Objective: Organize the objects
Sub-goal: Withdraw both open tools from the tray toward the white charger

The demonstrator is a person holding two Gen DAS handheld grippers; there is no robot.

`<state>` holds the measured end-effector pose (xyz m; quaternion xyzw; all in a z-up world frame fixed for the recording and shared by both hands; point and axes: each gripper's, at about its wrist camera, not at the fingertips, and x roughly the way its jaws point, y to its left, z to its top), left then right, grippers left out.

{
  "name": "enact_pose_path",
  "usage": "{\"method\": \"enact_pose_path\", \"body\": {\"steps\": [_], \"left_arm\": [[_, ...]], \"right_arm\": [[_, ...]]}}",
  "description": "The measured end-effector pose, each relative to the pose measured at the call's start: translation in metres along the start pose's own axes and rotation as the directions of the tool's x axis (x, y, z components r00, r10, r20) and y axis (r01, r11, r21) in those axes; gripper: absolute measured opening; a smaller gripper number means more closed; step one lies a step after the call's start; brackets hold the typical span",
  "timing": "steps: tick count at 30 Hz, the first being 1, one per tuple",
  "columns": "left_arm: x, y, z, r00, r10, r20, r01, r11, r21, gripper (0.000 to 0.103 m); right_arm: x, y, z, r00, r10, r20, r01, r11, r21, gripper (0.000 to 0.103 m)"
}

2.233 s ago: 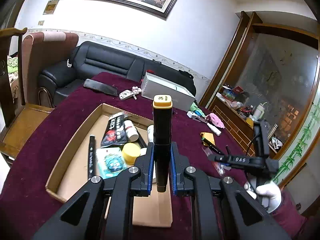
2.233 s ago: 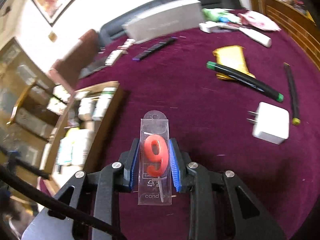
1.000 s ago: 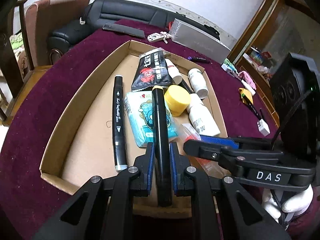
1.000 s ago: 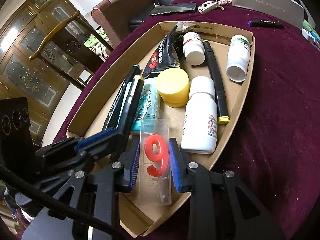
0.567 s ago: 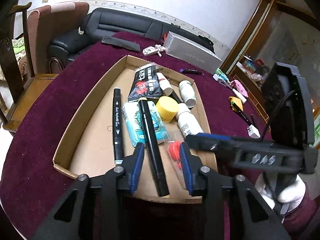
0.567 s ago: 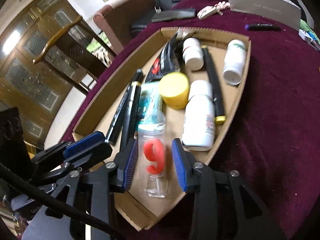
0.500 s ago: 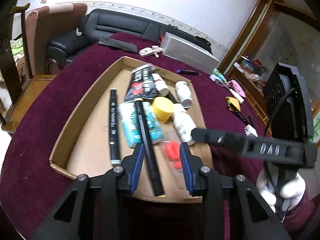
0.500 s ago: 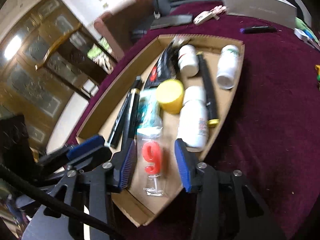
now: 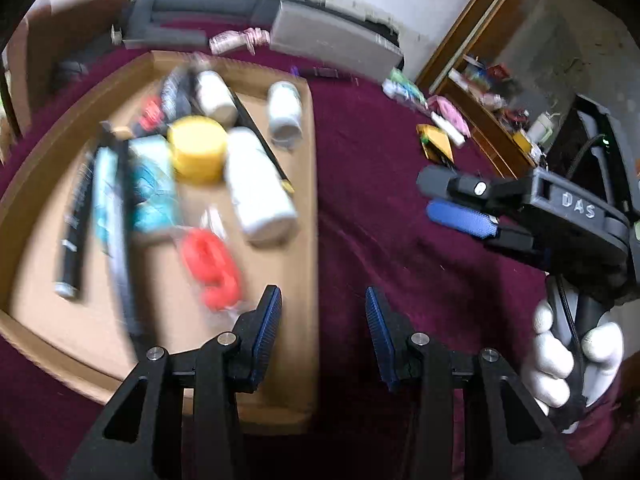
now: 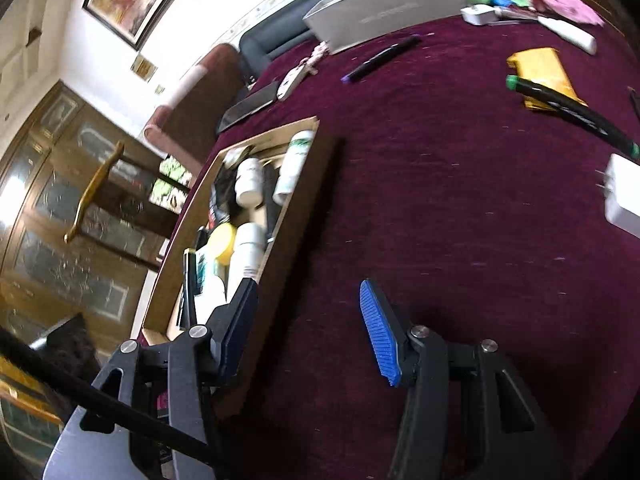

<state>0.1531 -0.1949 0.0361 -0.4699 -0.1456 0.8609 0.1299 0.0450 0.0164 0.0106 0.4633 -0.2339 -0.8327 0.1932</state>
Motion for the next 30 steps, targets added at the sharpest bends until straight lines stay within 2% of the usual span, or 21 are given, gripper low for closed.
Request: {"method": "enact_pose_path", "body": {"steps": [3, 14, 17, 19, 22, 26, 30], "left_arm": [[0.005, -0.015, 0.002, 1.0, 0.029, -0.001, -0.029, 0.999, 0.018, 0.058], [0.024, -0.045, 0.011, 0.998, 0.051, -0.039, -0.05, 0.998, 0.048, 0.058], [0.004, -0.043, 0.021, 1.0, 0.018, 0.011, -0.019, 0.999, 0.031, 0.058], [-0.012, -0.052, 0.03, 0.998, 0.007, 0.067, -0.011, 0.998, 0.06, 0.059], [-0.019, -0.072, 0.039, 0.995, -0.025, 0.097, 0.015, 0.994, 0.106, 0.06], [-0.001, -0.094, 0.042, 0.995, -0.091, 0.042, 0.083, 0.982, 0.167, 0.06], [0.026, -0.116, 0.041, 0.994, -0.101, -0.033, 0.106, 0.973, 0.206, 0.06]], "right_arm": [[-0.011, -0.016, 0.002, 1.0, 0.005, 0.024, -0.005, 0.999, 0.033, 0.052], [-0.059, -0.085, 0.004, 0.993, -0.006, 0.116, -0.014, 0.985, 0.173, 0.052], [-0.08, -0.107, 0.006, 0.988, -0.033, 0.152, 0.001, 0.979, 0.206, 0.052], [-0.098, -0.124, 0.007, 0.98, -0.074, 0.185, 0.031, 0.974, 0.226, 0.053], [-0.121, -0.152, 0.009, 0.962, -0.158, 0.223, 0.097, 0.96, 0.262, 0.055], [-0.138, -0.184, 0.005, 0.953, -0.191, 0.236, 0.109, 0.94, 0.324, 0.055], [-0.135, -0.197, 0.003, 0.958, -0.189, 0.215, 0.106, 0.932, 0.346, 0.055]]}}
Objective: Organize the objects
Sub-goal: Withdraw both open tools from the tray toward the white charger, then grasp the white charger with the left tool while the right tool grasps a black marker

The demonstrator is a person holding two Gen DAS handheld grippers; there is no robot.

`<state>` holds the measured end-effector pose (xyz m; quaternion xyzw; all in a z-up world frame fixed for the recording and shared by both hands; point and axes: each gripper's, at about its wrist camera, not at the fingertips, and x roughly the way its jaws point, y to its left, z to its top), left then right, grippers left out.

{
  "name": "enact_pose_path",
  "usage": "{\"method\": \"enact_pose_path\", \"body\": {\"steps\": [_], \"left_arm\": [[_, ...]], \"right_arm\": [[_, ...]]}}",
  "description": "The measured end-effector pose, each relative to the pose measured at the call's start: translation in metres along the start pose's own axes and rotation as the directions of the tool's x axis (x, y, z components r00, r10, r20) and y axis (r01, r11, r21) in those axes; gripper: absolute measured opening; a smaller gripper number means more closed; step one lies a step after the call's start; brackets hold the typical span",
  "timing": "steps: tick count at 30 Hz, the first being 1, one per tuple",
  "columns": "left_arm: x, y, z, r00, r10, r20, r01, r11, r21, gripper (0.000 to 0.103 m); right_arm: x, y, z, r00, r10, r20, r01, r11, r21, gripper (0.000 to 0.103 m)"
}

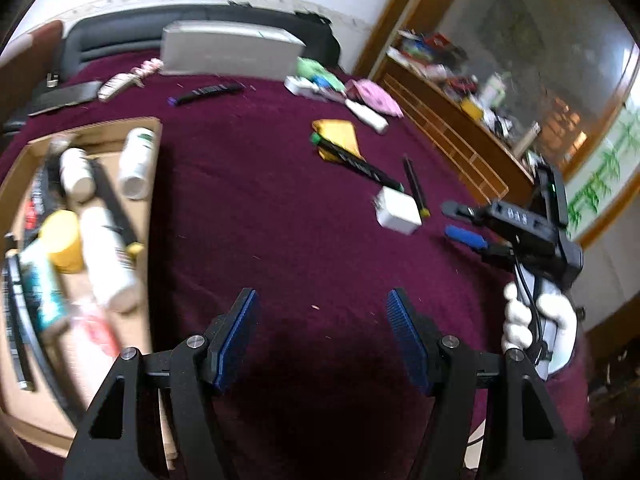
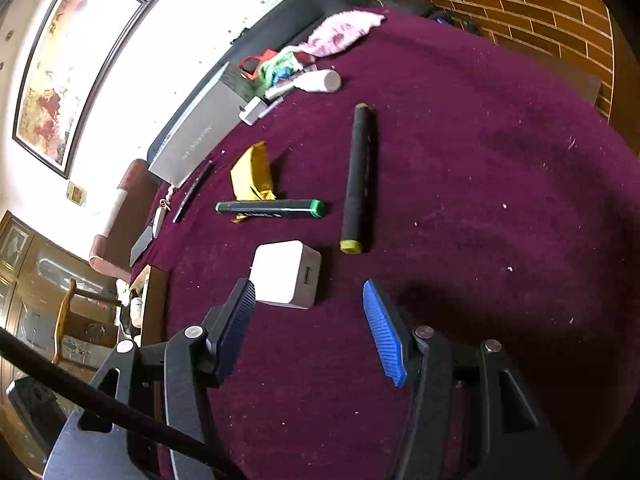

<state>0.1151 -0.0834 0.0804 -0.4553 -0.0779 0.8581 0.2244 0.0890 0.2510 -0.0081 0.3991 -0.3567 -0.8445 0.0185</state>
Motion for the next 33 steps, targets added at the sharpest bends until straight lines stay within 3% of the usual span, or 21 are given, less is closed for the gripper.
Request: {"method": "enact_pose_path", "body": {"steps": [7, 11, 13, 14, 16, 17, 20, 23, 25, 27, 31, 33], "left_arm": [[0.014, -0.01, -0.005, 1.0, -0.011, -0.025, 0.011, 1.0, 0.013, 0.06], [0.011, 0.0, -0.003, 1.0, 0.005, -0.011, -0.005, 1.0, -0.009, 0.06], [0.012, 0.007, -0.002, 1.0, 0.014, -0.008, -0.014, 1.0, -0.027, 0.06], [0.012, 0.01, -0.002, 1.0, 0.017, -0.009, -0.017, 0.999, -0.036, 0.06], [0.017, 0.014, 0.0, 1.0, 0.02, -0.013, -0.021, 0.998, -0.053, 0.06], [0.019, 0.015, 0.001, 1.0, 0.022, -0.013, -0.022, 0.998, -0.056, 0.06], [0.03, 0.014, 0.005, 0.999, 0.037, -0.009, -0.037, 0.999, -0.035, 0.06], [0.04, -0.001, 0.014, 0.996, 0.084, 0.033, -0.087, 0.99, 0.11, 0.06], [0.05, -0.017, 0.018, 0.991, 0.116, 0.074, -0.131, 0.955, 0.267, 0.06], [0.063, -0.025, 0.023, 0.987, 0.135, 0.085, -0.157, 0.918, 0.363, 0.06], [0.093, -0.029, 0.033, 0.987, 0.156, 0.034, -0.155, 0.886, 0.436, 0.061], [0.099, -0.032, 0.036, 0.992, 0.119, 0.034, -0.122, 0.883, 0.454, 0.06]], "right_arm": [[0.03, 0.022, 0.014, 1.0, -0.022, -0.006, 0.022, 0.998, -0.052, 0.055], [0.067, 0.039, 0.019, 0.997, -0.037, -0.065, 0.031, 0.996, -0.089, 0.058], [0.078, 0.058, 0.01, 0.987, 0.061, -0.147, -0.083, 0.985, -0.15, 0.058], [0.081, 0.065, 0.004, 0.972, 0.123, -0.2, -0.158, 0.974, -0.165, 0.058], [0.083, 0.078, -0.006, 0.916, 0.256, -0.308, -0.315, 0.936, -0.16, 0.058], [0.078, 0.08, -0.007, 0.912, 0.28, -0.298, -0.337, 0.928, -0.159, 0.058], [0.055, 0.069, 0.003, 0.957, 0.229, -0.176, -0.258, 0.951, -0.171, 0.058], [0.037, 0.047, 0.014, 0.987, 0.145, -0.077, -0.155, 0.976, -0.15, 0.058], [0.03, 0.035, 0.018, 0.993, 0.104, -0.05, -0.11, 0.985, -0.132, 0.058], [0.024, 0.02, 0.023, 0.997, 0.071, -0.032, -0.074, 0.992, -0.098, 0.058], [0.015, 0.001, 0.039, 1.0, -0.012, -0.003, 0.012, 0.998, -0.057, 0.058], [0.012, -0.005, 0.049, 0.998, -0.065, 0.017, 0.066, 0.996, -0.051, 0.058]]}}
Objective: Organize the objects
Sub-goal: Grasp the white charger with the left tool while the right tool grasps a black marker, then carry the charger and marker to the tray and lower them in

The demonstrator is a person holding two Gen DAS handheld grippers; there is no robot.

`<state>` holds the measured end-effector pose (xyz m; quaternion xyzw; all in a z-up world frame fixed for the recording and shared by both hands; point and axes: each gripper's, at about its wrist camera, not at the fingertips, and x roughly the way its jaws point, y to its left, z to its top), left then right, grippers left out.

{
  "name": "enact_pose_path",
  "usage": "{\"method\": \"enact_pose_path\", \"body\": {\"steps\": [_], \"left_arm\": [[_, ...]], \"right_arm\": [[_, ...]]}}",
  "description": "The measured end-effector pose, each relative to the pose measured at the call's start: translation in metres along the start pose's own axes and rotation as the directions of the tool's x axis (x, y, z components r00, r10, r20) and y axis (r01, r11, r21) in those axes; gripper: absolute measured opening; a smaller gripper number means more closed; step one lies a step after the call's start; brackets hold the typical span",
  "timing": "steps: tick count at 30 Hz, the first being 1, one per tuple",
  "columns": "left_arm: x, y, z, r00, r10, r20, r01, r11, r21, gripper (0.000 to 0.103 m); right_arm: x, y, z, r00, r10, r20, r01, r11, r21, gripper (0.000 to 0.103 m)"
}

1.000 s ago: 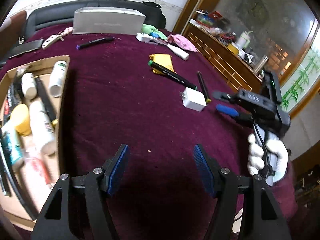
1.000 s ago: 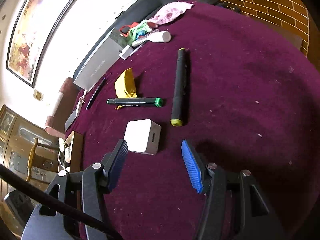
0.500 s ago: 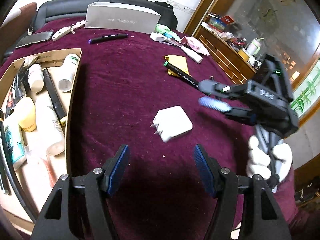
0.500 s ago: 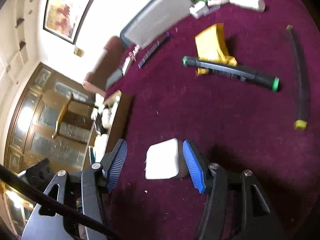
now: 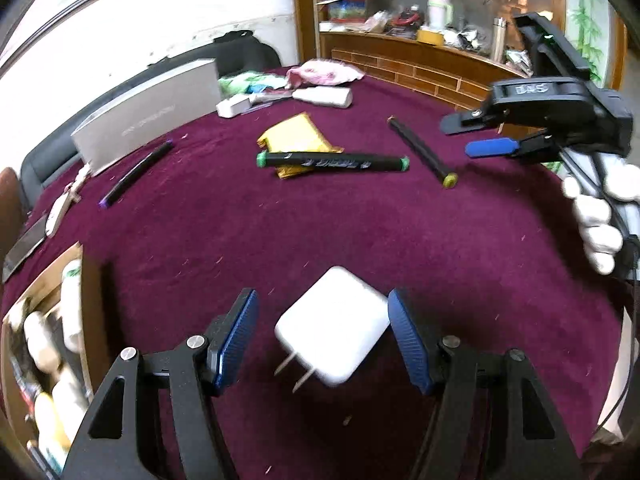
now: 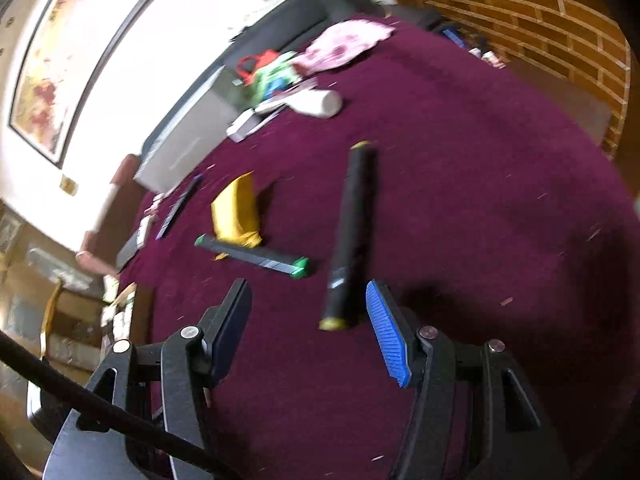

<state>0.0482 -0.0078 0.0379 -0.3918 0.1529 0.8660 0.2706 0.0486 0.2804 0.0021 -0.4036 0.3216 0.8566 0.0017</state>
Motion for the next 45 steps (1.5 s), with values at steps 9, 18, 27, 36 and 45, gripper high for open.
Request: {"method": "enact_pose_path", "body": {"steps": [9, 18, 27, 36, 45], "left_arm": [[0.02, -0.005, -0.004, 0.994, -0.059, -0.089, 0.057, 0.998, -0.031, 0.051], [0.012, -0.006, -0.011, 0.996, -0.053, -0.076, 0.049, 0.997, -0.057, 0.051], [0.009, -0.008, -0.013, 0.997, -0.041, -0.058, 0.035, 0.994, -0.1, 0.051], [-0.023, -0.006, -0.024, 0.999, -0.05, -0.014, 0.047, 0.987, -0.155, 0.051], [-0.056, -0.01, -0.037, 1.0, -0.012, 0.027, 0.017, 0.983, -0.181, 0.051]], "right_arm": [[0.034, 0.018, 0.028, 0.955, -0.294, 0.036, 0.296, 0.941, -0.163, 0.058], [0.07, 0.036, 0.027, 0.887, -0.459, 0.052, 0.455, 0.851, -0.262, 0.048], [0.071, 0.05, 0.018, 0.893, -0.447, 0.06, 0.44, 0.834, -0.332, 0.012], [0.031, 0.036, 0.001, 0.945, -0.324, 0.033, 0.322, 0.913, -0.25, 0.012], [-0.008, 0.051, -0.025, 0.981, -0.193, 0.017, 0.192, 0.953, -0.237, 0.012]]}}
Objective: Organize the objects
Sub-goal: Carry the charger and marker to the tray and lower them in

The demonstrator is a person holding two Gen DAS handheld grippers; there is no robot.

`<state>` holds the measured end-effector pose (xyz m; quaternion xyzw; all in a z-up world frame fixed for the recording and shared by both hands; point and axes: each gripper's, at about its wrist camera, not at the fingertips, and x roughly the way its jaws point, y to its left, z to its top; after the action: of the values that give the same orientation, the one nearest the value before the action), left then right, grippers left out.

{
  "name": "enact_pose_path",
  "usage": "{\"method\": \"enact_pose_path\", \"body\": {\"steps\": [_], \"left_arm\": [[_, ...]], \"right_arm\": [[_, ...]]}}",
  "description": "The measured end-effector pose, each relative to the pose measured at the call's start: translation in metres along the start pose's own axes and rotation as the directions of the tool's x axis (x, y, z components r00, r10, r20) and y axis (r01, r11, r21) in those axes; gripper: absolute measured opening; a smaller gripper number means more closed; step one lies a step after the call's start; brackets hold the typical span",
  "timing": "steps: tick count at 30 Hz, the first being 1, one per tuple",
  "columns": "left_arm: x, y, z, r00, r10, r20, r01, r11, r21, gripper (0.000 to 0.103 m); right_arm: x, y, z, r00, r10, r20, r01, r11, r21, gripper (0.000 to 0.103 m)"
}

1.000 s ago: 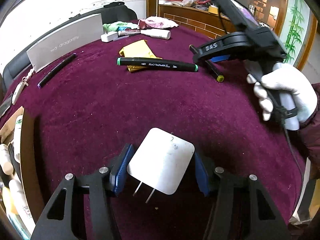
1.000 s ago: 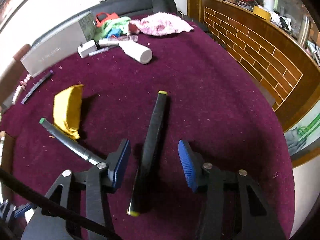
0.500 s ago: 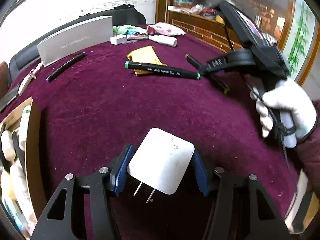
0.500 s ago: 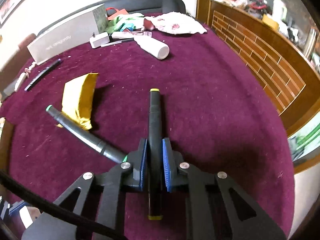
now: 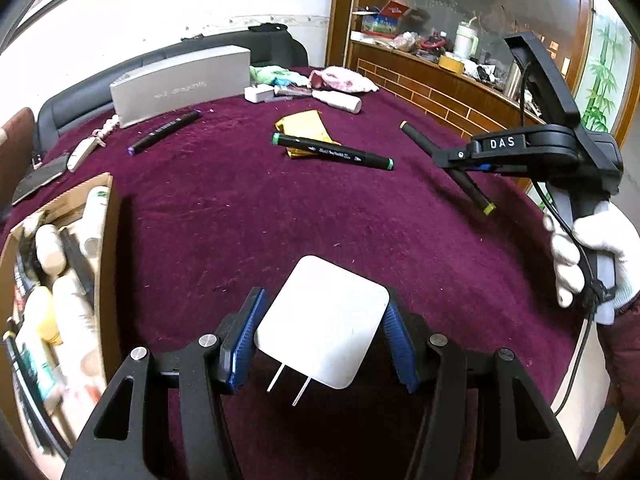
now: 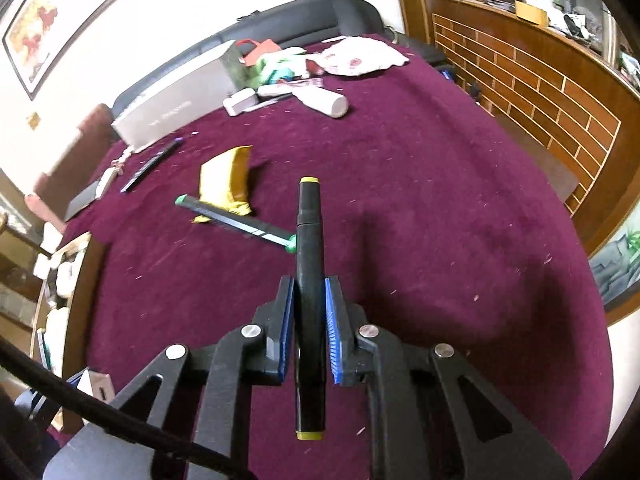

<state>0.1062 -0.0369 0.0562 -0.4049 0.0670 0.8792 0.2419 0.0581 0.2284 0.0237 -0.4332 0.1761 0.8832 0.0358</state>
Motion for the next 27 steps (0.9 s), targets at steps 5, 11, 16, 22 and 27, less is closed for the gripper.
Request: {"method": "enact_pose_path", "body": {"steps": [5, 11, 16, 22, 27], "left_arm": [[-0.021, 0.008, -0.005, 0.998, 0.042, 0.039, -0.042, 0.999, -0.013, 0.051], [-0.044, 0.034, -0.011, 0.992, 0.1, 0.075, -0.095, 0.993, -0.065, 0.051], [-0.057, 0.069, -0.018, 0.985, 0.15, 0.087, -0.138, 0.981, -0.136, 0.051], [-0.071, 0.113, -0.029, 0.973, 0.211, 0.091, -0.188, 0.959, -0.212, 0.051], [-0.08, 0.145, -0.032, 0.958, 0.271, 0.091, -0.243, 0.941, -0.236, 0.052]], "right_arm": [[-0.009, 0.027, -0.009, 0.998, 0.066, -0.007, -0.066, 0.997, -0.031, 0.012], [-0.018, 0.071, -0.019, 0.99, 0.14, -0.014, -0.141, 0.985, -0.097, 0.012], [-0.021, 0.114, -0.023, 0.98, 0.196, -0.029, -0.198, 0.968, -0.153, 0.013], [-0.02, 0.163, -0.028, 0.964, 0.258, -0.066, -0.266, 0.943, -0.201, 0.013], [-0.012, 0.207, -0.033, 0.949, 0.294, -0.11, -0.313, 0.918, -0.244, 0.013]]}}
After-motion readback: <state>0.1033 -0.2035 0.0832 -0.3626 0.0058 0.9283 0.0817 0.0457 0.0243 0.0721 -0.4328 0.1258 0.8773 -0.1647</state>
